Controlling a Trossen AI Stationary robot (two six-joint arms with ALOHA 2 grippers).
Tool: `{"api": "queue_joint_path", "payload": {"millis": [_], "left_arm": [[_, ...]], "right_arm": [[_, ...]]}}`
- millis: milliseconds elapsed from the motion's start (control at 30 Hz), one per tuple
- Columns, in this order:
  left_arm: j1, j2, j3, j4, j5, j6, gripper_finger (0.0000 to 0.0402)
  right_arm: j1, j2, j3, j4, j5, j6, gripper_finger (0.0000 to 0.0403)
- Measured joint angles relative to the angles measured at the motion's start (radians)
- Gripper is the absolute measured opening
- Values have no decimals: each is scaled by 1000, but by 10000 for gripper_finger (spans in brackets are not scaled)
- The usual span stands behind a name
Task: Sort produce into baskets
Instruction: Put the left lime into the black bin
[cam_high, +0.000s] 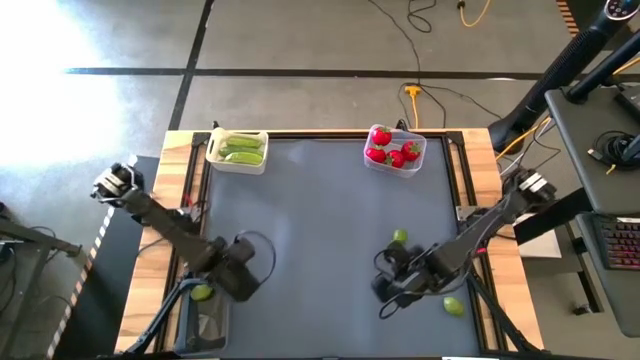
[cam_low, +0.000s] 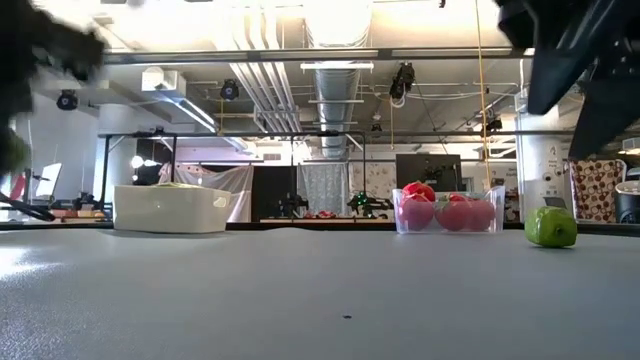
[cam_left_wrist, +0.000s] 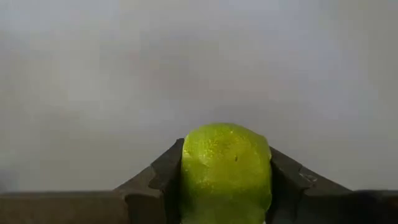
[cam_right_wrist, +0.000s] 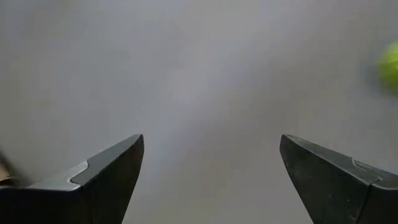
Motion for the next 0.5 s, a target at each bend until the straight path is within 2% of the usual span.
{"api": "queue_joint_path", "payload": {"millis": [133, 200, 300, 367, 433, 500], "left_arm": [[-192, 2, 150, -98, -10, -32, 134], [-293, 8, 204, -135, -32, -117, 134], [-416, 17, 243, -195, 1, -238, 134], [-448, 16, 256, -227, -20, -279, 134], [-442, 15, 258, -262, -69, -308, 134], [-441, 15, 251, -258, -74, -308, 134]], "right_arm": [[0, 109, 23, 151, -40, 33, 368], [1, 157, 66, 145, -43, 42, 368], [-1, 204, 147, 74, -42, -11, 368], [-9, 222, 207, -23, -43, -33, 368], [-24, 235, 265, -115, -47, -56, 368], [-35, 238, 316, -182, -50, -101, 368]]}}
